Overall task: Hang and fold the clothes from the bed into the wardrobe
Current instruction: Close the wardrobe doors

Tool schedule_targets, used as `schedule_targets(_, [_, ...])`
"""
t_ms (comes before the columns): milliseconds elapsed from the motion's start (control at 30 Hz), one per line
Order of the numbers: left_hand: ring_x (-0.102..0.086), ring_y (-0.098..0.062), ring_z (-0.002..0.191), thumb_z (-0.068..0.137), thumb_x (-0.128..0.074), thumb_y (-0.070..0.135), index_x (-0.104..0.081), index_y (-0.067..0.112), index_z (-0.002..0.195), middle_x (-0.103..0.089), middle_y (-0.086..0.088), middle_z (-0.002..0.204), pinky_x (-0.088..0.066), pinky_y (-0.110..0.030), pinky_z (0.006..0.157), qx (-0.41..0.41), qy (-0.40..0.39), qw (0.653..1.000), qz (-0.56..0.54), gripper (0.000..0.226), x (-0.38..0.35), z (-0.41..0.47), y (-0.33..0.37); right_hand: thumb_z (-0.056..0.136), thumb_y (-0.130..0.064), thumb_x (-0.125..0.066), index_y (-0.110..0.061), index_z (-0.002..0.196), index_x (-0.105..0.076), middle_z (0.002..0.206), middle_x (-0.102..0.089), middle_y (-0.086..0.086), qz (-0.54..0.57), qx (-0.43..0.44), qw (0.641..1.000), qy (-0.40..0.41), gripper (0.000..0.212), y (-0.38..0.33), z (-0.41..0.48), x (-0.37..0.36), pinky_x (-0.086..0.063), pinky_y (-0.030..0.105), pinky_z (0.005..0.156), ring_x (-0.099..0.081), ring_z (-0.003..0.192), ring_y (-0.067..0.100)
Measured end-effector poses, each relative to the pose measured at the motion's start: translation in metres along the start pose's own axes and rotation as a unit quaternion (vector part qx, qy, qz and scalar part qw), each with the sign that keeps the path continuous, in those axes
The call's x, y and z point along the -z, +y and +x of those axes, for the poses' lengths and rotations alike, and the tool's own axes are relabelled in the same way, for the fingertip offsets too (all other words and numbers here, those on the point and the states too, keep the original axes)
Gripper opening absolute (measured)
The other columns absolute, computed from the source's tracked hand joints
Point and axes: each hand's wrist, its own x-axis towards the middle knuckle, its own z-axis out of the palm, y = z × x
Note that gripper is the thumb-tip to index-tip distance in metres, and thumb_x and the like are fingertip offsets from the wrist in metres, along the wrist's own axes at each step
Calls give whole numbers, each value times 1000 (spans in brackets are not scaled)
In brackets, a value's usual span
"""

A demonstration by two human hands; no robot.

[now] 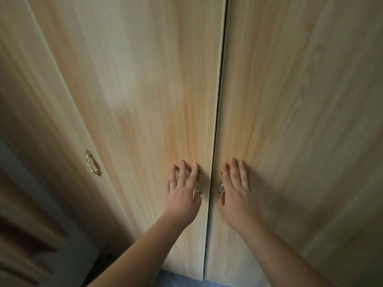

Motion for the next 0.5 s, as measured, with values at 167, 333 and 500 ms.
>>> schedule_targets(167, [31,-30,147,96,-47,41,20,44,152,29,2,161,-2,-48,123,4,34,999,-1,87,-18,10,1,89,-34,-56,-14,158,-12,167,-3,7,-38,38,998,45,85,12,-4,-30,-10,59,120,-3,152,35])
schedule_targets(333, [29,-32,148,96,-48,38,17,42,154,33,2,159,-2,-49,123,1,65,998,-20,87,-34,19,1,84,-32,-58,-13,158,-11,166,-5,8,-46,44,995,77,89,14,-1,-47,-8,61,119,-4,152,37])
schedule_targets(500, [32,-28,147,97,-46,41,20,45,152,37,6,158,3,-46,121,3,57,998,-23,86,-37,20,-3,82,-34,-59,-12,158,-11,166,-6,9,-55,55,993,87,92,15,-2,-52,-13,62,118,-5,152,37])
